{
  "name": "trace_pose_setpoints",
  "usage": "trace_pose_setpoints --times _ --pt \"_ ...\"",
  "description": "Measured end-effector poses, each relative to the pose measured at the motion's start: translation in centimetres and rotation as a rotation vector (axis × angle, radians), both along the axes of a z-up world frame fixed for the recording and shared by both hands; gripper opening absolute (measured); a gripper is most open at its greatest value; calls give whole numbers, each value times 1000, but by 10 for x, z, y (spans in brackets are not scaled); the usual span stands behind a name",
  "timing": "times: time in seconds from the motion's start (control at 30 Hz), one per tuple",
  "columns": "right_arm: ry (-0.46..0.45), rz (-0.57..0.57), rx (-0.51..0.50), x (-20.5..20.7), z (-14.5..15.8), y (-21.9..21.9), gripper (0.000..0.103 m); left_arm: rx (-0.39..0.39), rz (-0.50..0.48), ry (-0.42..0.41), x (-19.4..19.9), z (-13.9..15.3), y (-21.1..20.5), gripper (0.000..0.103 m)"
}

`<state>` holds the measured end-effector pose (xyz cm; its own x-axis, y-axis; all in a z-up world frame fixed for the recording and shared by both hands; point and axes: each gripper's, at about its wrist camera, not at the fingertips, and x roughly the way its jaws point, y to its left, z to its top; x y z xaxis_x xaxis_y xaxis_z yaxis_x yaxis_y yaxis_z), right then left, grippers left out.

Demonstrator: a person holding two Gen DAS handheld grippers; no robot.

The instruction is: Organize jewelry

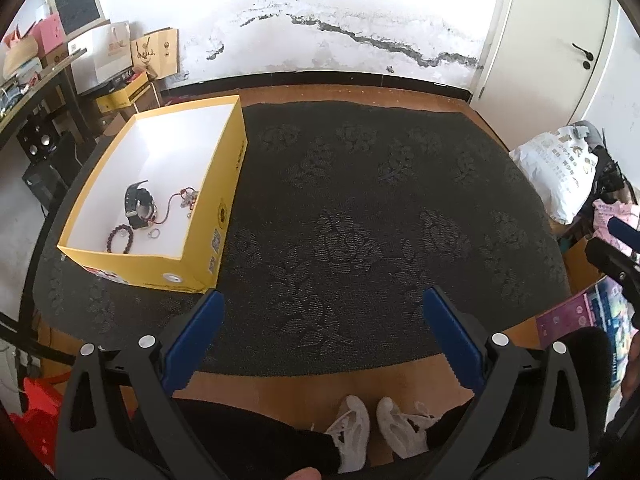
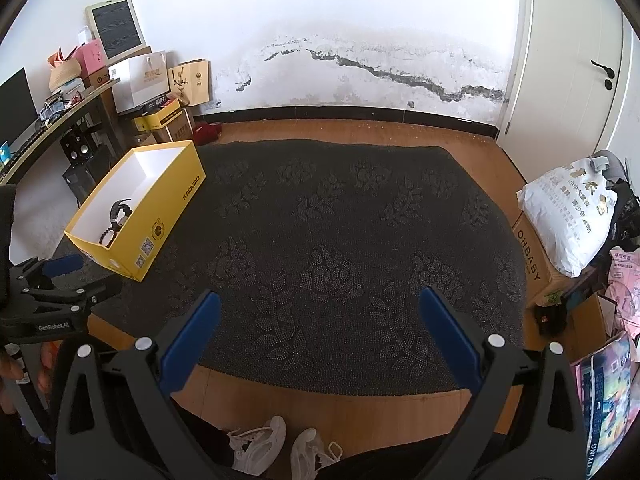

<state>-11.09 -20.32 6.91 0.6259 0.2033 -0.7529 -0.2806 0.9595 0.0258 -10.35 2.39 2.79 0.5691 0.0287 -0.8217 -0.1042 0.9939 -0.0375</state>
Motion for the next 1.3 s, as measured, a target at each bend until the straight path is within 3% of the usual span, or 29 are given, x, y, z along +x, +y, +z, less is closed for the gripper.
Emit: trace_pose_setpoints --times 1.3 --pt "-4 2 -1 0 1 0 96 57 -14 -21 -3 2 -5 97"
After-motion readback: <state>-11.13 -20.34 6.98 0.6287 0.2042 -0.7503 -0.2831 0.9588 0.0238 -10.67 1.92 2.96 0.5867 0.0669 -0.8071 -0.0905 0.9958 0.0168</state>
